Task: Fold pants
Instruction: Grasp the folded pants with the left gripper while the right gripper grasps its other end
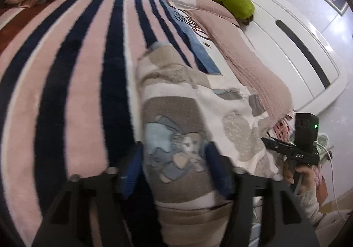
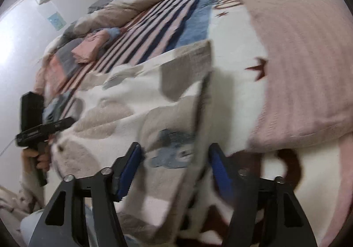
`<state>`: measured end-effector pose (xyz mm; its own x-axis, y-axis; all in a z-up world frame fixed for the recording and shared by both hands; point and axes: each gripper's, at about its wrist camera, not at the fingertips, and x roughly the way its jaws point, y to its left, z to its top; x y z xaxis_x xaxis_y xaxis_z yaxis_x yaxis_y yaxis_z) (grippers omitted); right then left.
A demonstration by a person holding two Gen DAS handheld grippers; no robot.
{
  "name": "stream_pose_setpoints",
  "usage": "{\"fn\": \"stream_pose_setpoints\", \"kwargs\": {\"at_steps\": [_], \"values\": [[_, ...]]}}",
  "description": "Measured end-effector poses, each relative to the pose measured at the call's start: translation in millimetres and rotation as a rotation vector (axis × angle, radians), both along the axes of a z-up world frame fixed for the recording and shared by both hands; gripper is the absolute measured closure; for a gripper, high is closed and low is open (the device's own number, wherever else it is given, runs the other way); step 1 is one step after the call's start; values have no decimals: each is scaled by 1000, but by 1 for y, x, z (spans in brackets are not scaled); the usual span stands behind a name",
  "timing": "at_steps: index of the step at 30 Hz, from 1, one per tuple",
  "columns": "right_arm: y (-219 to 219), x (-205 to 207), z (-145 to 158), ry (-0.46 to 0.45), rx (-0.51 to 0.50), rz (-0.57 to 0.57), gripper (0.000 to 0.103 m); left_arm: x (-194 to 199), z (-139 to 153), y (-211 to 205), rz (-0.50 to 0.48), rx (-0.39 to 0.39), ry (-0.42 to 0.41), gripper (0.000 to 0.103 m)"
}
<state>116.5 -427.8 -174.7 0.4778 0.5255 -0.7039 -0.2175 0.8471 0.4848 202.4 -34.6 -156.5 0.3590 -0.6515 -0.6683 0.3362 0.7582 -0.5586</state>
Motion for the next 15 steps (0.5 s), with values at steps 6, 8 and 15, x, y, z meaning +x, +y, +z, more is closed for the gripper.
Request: {"fn": "stream_pose_setpoints", "kwargs": {"at_steps": [6,8,15], "values": [[20,-2,2,-8,-17,32,88,-5,7,-7,14,37,-53,80],[27,-5,11,-43,-69,24,91,-7,16,-5,17,24,-79,83],[48,-13,63,-161,-97,9,93,-24,54,16,41,14,-202,85]]}}
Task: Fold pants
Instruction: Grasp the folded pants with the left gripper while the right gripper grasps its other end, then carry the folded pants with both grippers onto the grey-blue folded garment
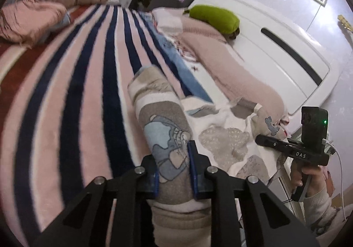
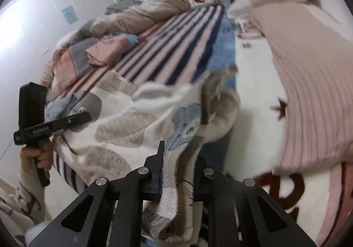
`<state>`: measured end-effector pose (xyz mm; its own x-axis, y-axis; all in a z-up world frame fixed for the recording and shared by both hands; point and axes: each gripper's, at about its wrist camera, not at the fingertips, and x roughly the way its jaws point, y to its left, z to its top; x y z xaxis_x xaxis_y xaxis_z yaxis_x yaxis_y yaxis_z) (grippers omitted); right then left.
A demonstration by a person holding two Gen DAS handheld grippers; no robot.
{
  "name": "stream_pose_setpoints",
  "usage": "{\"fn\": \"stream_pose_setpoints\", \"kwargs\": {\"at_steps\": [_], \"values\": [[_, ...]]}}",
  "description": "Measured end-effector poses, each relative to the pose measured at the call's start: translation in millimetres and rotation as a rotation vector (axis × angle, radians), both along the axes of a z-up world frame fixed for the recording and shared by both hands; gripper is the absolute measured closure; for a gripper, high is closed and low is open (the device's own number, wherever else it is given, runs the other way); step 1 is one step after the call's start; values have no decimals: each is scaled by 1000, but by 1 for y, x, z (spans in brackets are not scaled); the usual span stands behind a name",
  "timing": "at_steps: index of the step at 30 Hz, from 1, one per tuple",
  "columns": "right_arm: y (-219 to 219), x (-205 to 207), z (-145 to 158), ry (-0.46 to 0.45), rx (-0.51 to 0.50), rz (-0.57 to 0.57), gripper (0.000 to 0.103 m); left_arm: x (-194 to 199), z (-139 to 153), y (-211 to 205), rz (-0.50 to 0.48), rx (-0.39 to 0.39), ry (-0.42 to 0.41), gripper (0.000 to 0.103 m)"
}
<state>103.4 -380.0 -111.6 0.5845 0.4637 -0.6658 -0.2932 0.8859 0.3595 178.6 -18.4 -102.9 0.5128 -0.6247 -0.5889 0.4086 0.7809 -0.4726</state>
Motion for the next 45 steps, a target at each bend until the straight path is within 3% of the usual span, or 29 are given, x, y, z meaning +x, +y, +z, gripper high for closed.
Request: {"fn": "stream_pose_setpoints", "kwargs": {"at_steps": [7,20,26,32,37,45], "values": [[56,11,42,-66,11,56,93,-21,42,82,95,-25,-102,85],[246,65,78,-135,44,292,93,-43,71,258,366,95,-167,85],[345,96,72,-142,70,418,93,-47,68,330,504,160,-150,85],[412,115,64,-170,91,512,93,-52,56,386,622,238,-134,85],[449,114,57,-212,79,561,93,-56,36,418,669,261,-99,85],[469,113,26,-139,33,587,93,-54,6,430,669,267,-39,85]]}}
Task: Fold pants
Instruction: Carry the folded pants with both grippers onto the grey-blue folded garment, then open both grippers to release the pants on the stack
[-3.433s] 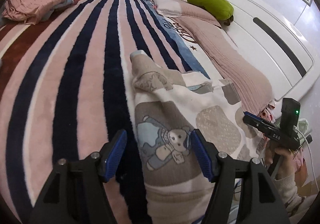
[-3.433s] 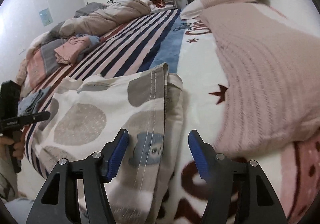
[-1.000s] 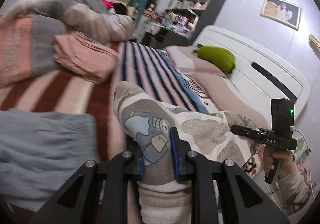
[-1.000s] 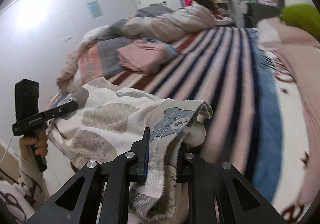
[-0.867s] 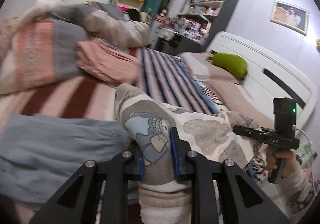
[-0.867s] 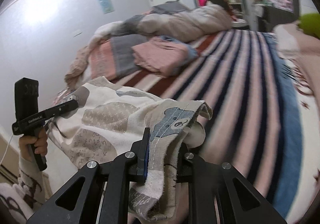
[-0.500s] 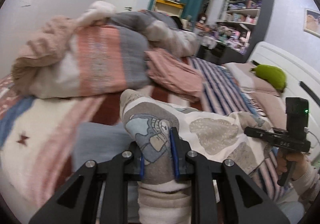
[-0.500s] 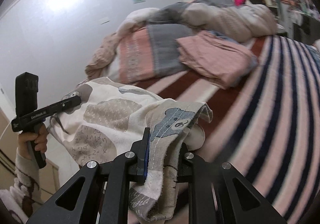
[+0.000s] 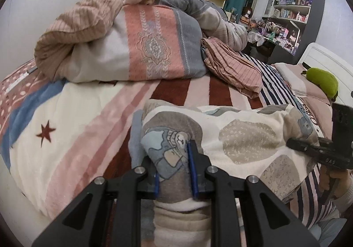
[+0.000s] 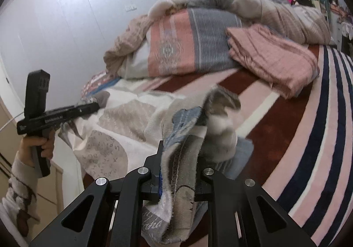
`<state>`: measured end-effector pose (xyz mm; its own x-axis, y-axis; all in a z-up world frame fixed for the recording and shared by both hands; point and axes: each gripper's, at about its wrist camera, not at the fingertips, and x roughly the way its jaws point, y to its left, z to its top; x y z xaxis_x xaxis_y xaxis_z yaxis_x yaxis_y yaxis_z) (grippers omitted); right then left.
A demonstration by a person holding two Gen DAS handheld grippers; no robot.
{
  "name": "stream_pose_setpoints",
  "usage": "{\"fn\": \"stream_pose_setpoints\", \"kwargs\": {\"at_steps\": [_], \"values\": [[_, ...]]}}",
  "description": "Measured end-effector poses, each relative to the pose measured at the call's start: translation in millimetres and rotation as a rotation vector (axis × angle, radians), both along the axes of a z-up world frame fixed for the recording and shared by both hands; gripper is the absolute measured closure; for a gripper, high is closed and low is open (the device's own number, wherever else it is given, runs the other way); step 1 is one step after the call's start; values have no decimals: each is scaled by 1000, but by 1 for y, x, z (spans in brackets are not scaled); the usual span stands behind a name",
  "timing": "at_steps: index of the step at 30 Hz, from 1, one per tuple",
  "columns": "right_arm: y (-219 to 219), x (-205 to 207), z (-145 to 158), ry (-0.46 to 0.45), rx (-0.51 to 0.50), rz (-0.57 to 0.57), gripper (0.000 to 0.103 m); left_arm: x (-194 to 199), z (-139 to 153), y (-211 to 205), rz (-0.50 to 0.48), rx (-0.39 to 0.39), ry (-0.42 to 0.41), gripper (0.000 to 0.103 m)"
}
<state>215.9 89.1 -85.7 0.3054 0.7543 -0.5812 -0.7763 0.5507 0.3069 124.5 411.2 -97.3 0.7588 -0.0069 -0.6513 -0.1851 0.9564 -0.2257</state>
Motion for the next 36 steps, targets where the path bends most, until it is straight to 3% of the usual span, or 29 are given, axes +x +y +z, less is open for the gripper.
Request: {"fn": "stream_pose_setpoints", "kwargs": {"at_steps": [7,11,17,21,29,36], "values": [[8,-3,8,11,39,9,93,-10,4,8,36,27,-10,85],[15,-9,-6,13,-21,16,92,-6,-20,11,59,36,57,76],[15,-9,-27,68,-58,15,88,-13,-30,16,88,10,43,66],[13,-11,-22,58,-77,1,80,-17,-27,12,104,28,41,64],[-3,-26,-13,36,-100,-18,80,-37,-8,-2,149,114,39,64],[-24,-46,0,21,-98,-33,80,-55,14,-32,142,142,34,64]]}}
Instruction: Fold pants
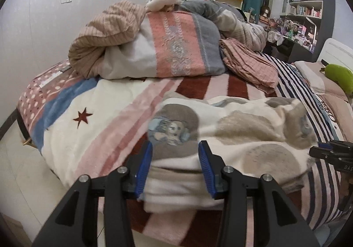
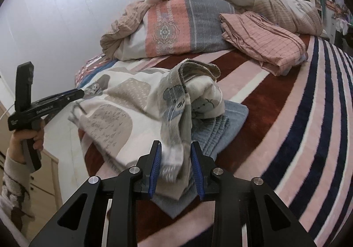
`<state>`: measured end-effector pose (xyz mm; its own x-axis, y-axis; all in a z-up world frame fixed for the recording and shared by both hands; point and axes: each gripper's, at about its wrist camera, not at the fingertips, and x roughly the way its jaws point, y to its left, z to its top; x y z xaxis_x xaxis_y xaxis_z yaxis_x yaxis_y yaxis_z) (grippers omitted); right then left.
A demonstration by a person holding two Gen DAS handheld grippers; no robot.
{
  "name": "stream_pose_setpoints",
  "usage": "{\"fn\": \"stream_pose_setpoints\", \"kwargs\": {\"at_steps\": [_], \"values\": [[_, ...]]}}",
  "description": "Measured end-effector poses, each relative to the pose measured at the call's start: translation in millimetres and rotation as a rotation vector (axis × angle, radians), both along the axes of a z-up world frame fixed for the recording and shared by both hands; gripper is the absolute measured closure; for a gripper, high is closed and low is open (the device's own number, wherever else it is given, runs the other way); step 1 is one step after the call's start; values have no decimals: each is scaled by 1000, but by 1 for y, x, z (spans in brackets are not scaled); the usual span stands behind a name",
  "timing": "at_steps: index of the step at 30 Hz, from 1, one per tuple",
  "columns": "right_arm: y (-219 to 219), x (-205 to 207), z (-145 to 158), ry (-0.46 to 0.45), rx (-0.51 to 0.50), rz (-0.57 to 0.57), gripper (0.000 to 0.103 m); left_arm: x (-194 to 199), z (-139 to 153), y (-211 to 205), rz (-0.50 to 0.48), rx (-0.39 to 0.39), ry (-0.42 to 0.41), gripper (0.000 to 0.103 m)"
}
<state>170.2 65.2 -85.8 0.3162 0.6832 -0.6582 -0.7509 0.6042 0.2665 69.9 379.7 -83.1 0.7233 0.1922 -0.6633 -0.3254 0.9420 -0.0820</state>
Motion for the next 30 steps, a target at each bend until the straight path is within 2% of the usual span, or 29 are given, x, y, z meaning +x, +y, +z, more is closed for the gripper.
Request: {"fn": "stream_pose_setpoints", "kwargs": {"at_steps": [5,11,13,17,19,23,25,28,30], "values": [[-22,-21,11,-20,25,10,74,-15,17,-44,-3,19,-9,53],[-60,-52,32,-68,62,25,55,-32,33,-111,-28,61,-27,44],[-73,-62,38,-87,70,24,48,-39,41,-134,-34,74,-43,41],[-106,-81,47,-129,76,8,39,-47,60,-187,-58,123,-92,32],[-128,-89,50,-157,92,-21,29,-50,69,-212,-77,141,-127,29],[-175,-104,58,-210,128,-103,18,-57,84,-256,-102,179,-211,19],[-198,-113,60,-245,152,-155,8,-63,90,-281,-109,193,-264,16],[-227,-130,63,-301,182,-231,1,-69,95,-305,-112,193,-318,8],[-241,-140,64,-341,199,-276,1,-72,97,-321,-116,203,-355,4]]}}
